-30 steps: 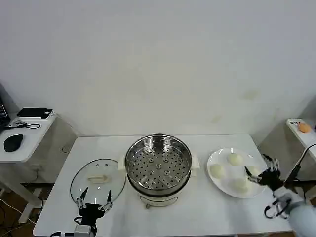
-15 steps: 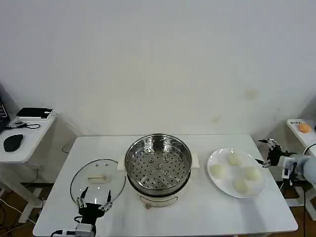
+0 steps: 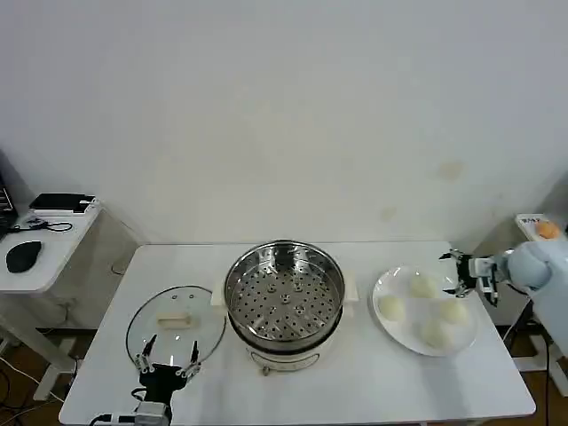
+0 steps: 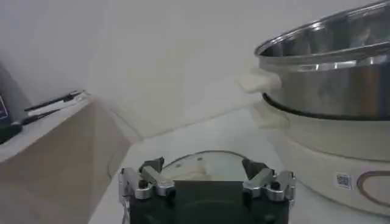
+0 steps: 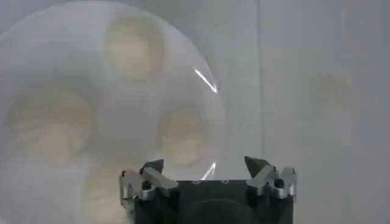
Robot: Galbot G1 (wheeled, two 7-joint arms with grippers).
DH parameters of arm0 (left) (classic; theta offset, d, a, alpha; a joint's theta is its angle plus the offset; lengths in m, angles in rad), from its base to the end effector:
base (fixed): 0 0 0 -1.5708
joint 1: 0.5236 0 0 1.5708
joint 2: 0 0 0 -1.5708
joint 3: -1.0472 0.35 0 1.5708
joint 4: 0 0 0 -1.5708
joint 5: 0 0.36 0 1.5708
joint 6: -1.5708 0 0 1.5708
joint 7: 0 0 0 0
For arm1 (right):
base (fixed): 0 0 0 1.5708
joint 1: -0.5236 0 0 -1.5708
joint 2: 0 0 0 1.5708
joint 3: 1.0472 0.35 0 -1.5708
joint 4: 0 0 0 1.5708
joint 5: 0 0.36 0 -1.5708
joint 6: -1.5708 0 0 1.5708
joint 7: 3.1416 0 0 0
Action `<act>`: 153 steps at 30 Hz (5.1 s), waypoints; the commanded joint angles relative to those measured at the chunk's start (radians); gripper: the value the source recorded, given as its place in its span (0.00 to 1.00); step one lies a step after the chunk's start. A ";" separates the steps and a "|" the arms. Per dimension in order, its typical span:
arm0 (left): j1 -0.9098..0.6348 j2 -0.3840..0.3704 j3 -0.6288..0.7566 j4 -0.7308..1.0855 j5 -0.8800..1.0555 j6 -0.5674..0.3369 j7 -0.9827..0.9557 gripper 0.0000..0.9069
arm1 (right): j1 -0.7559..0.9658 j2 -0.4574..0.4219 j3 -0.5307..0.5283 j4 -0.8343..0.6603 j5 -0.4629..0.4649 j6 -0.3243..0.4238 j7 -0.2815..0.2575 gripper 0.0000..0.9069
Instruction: Take steamed baozi put them in steamer then cover it.
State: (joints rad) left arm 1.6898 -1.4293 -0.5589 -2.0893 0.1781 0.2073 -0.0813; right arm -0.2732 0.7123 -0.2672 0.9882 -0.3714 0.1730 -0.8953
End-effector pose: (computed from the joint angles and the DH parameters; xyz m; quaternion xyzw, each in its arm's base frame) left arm 0.1493 0.0351 -0.3220 0.0267 -0.9739 -0.1656 0.1533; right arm 0.5146 -0.2751 -0.2241 0.4150 -0.6257 0.5920 0.2931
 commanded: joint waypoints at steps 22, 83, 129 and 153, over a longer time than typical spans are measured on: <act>-0.019 0.013 -0.015 0.027 -0.018 0.003 -0.008 1.00 | 0.121 0.175 -0.133 -0.260 -0.134 0.008 -0.031 0.68; -0.016 0.023 -0.093 0.015 -0.077 0.029 -0.024 1.00 | 0.822 0.298 -1.002 0.428 0.324 0.246 0.049 0.68; -0.002 0.015 -0.102 -0.015 -0.087 0.021 -0.032 1.00 | 0.915 0.303 -0.962 0.351 0.133 0.341 0.095 1.00; -0.069 0.152 -0.116 -0.005 -0.201 0.027 -0.065 1.00 | 0.462 -0.440 -0.788 0.696 0.415 -0.322 0.089 1.00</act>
State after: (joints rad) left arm 1.6304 -1.3125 -0.6564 -2.0952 0.0160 0.2357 -0.1303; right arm 0.4944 0.4798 -1.2330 1.6036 -0.0265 0.0264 -0.8003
